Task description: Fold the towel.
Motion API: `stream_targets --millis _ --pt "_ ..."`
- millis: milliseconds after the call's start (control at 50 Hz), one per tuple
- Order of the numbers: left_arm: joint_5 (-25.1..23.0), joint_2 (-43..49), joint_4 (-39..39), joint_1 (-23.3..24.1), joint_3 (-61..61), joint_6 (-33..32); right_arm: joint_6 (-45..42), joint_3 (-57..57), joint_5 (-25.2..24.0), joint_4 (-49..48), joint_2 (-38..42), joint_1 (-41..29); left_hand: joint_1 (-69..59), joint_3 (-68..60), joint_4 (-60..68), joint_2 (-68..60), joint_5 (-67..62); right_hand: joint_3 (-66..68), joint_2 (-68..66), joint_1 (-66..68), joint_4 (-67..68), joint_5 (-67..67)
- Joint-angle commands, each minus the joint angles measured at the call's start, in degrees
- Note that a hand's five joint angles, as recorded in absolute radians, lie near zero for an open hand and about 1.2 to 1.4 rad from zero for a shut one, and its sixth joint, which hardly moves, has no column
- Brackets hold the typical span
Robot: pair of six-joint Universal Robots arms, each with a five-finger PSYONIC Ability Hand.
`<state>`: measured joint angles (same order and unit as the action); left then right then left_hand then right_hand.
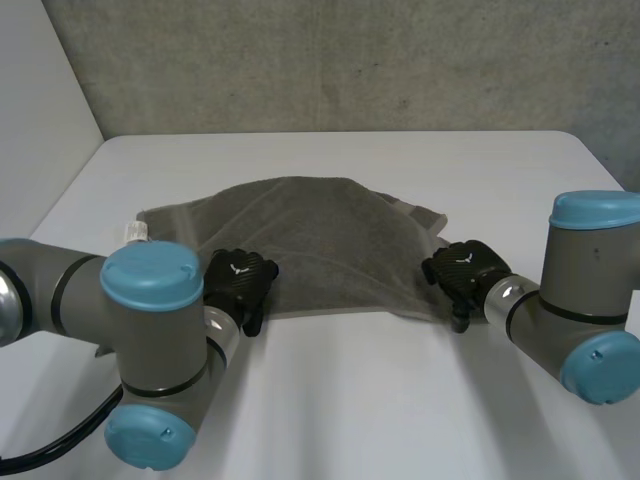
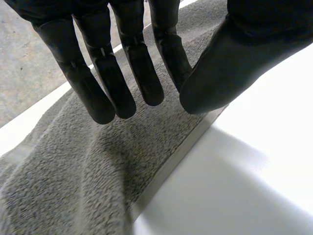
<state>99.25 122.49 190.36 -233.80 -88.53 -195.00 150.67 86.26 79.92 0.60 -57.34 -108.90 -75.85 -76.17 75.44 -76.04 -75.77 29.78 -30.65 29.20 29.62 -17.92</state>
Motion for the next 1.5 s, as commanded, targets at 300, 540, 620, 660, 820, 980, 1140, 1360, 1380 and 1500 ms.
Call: stream_targets --millis 300,540,620,660,820,980,1140,1360,1380,1500 --pt "-1.78 0.38 -3.24 -1.57 0.91 2.17 -1.69 4.09 0.94 -0.51 -3.57 1.5 -4.15 -3.83 4.56 -3.96 5.77 1.66 -0.8 2.25 1.82 -3.53" --pt "-1.87 -2.78 -3.68 -4.91 -1.12 1.56 -1.69 4.26 0.86 -0.25 -3.84 1.59 22.57 22.89 -22.16 22.76 32.49 -7.76 8.62 -7.17 -7.6 5.89" --pt "-1.96 -4.62 -4.21 -5.34 -2.87 1.38 -1.69 4.88 0.77 -0.25 -3.92 1.67 28.28 28.59 -27.86 28.47 38.2 -8.93 9.8 -8.34 -8.77 7.06" --pt "-2.22 -5.42 -4.47 -5.7 -3.58 1.29 -1.69 5.14 0.68 -0.25 -3.92 1.67 29.81 30.12 -29.39 30.0 39.73 -8.93 9.8 -8.35 -8.77 7.07" --pt "-7.23 -9.9 -5.44 -10.09 -7.97 -0.29 -1.78 6.11 0.33 -0.25 -3.92 2.99 30.81 31.13 -30.4 31.01 40.74 -8.93 9.8 -8.35 -8.77 7.07" --pt "-8.37 -11.05 -4.65 -16.5 -11.66 -5.29 -1.87 6.9 0.15 -0.34 -4.1 2.99 35.34 35.65 -34.93 35.53 45.26 -8.77 9.63 -8.18 -8.61 6.9" --pt "-10.38 -11.05 -1.66 -21.16 -12.71 -6.97 -1.87 7.43 0.42 -0.51 -4.01 2.99 36.03 36.34 -35.62 36.22 45.95 -8.77 9.63 -8.18 -8.61 6.9" --pt "-13.56 -10.7 -0.96 -25.91 -12.98 -7.23 -1.87 8.57 0.5 -1.04 -4.19 3.17 36.87 37.19 -36.46 37.06 46.79 -8.77 9.63 -8.18 -8.61 6.9" --pt "-13.64 -10.61 -0.43 -26.17 -12.98 -7.23 -1.87 8.74 0.5 -1.04 -4.19 3.17 36.87 37.19 -36.46 37.06 46.79 -8.77 9.63 -8.18 -8.61 6.9" --pt "-13.82 -10.52 -0.25 -26.26 -13.42 -7.15 -1.87 9.27 0.5 -1.31 -4.19 3.52 36.03 36.35 -35.62 36.22 45.95 -8.77 9.63 -8.18 -8.61 6.9"
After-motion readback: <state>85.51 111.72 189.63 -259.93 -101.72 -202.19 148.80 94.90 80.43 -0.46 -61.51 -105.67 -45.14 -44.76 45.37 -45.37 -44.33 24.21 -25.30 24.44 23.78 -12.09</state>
